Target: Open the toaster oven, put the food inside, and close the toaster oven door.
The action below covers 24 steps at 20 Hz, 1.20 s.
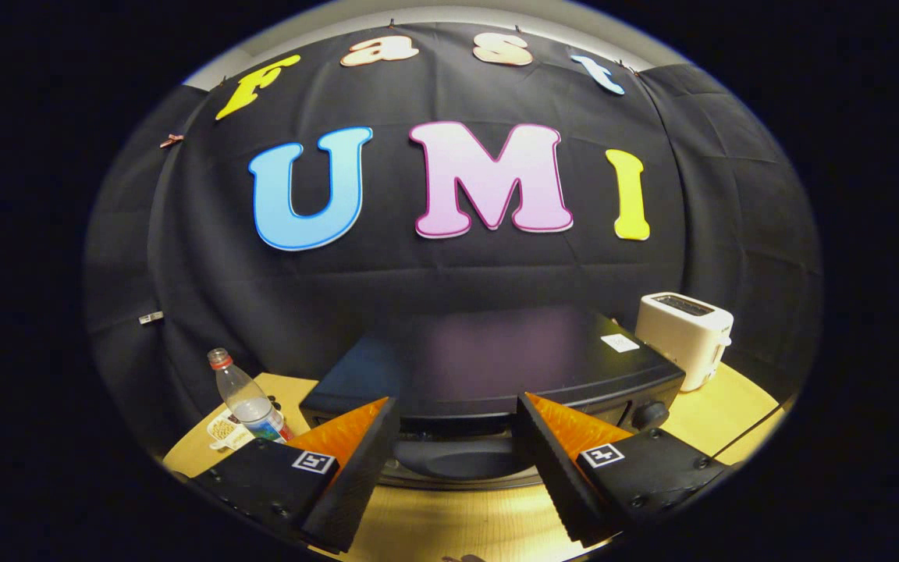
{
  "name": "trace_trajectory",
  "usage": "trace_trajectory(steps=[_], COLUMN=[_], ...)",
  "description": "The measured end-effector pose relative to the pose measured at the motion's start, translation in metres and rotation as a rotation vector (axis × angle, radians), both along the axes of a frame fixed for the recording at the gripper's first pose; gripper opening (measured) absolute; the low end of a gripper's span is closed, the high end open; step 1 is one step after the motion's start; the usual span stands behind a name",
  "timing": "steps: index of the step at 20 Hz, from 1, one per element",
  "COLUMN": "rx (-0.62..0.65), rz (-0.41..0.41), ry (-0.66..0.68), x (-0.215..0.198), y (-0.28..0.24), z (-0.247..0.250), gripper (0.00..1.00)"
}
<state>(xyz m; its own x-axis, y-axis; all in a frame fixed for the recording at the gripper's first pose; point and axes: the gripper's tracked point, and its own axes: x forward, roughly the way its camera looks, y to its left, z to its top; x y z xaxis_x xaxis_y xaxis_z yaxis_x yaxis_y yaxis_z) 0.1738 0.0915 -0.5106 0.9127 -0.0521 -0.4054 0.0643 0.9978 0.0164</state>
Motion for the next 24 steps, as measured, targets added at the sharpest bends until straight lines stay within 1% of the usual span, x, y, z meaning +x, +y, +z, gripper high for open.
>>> trace_trajectory(steps=[3,4,10,18,24], rx=[-0.052,-0.066,-0.067,-0.047,-0.064], rz=[-0.008,-0.004,-0.018,-0.039,-0.032], ry=[-0.002,-0.012,0.020,0.161,0.273], x=[-0.005,-0.005,-0.015,-0.062,-0.097], y=[-0.004,-0.003,-0.004,-0.003,-0.002], z=[-0.006,-0.003,-0.001,-0.010,-0.021], gripper=[0.98,0.96,0.97,0.98,0.99])
